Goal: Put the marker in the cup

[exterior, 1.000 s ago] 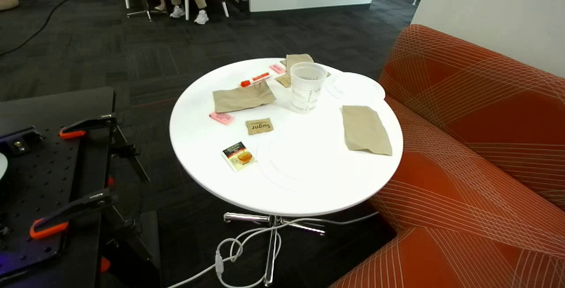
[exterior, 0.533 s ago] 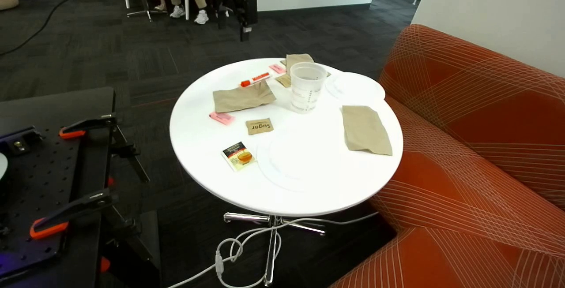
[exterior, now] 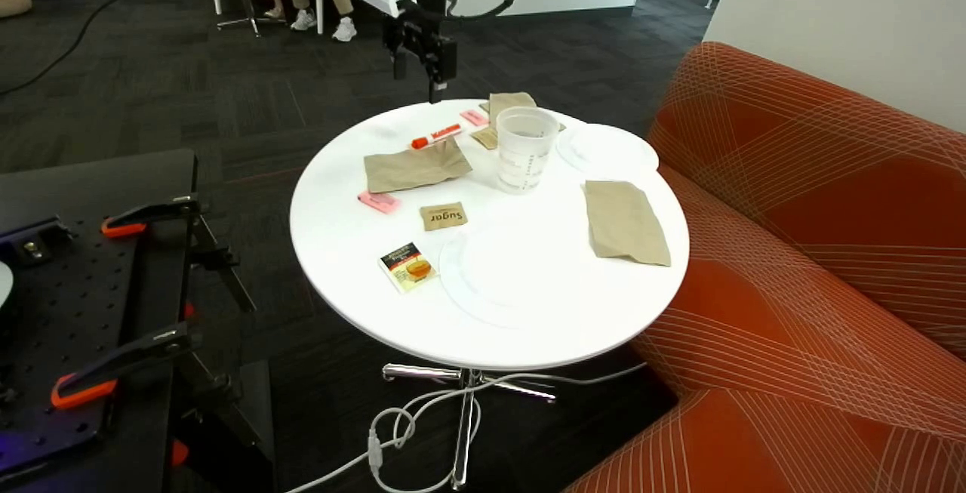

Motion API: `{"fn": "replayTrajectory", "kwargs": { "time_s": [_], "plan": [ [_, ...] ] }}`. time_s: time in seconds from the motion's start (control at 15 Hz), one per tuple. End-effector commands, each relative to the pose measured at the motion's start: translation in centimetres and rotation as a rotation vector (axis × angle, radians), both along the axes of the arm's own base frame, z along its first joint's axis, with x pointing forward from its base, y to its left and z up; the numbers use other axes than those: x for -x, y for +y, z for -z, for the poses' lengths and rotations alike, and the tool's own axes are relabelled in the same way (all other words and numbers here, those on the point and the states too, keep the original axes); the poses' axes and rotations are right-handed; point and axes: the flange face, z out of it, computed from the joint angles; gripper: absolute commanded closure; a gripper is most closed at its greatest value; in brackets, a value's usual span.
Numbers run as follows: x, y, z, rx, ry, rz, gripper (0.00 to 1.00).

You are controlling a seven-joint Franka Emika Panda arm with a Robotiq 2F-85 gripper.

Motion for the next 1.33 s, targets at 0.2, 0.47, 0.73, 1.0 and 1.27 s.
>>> {"fn": "replayTrajectory", "kwargs": {
  "time_s": [0.2,0.47,0.73,1.0,1.27],
  "plan": [
    [-4.9,0.1,2.1,-0.034,-0.015,0.010,0.00],
    [-6.8,-0.2,3.7,-0.029,0.000,0.026,0.00],
    [-8.0,-0.5,5.8,-0.022,0.029,0.037,0.00],
    [-8.7,-0.6,7.3,-0.015,0.056,0.044,0.00],
    [-9.0,-0.6,8.3,-0.012,0.075,0.048,0.00]
  ]
}}
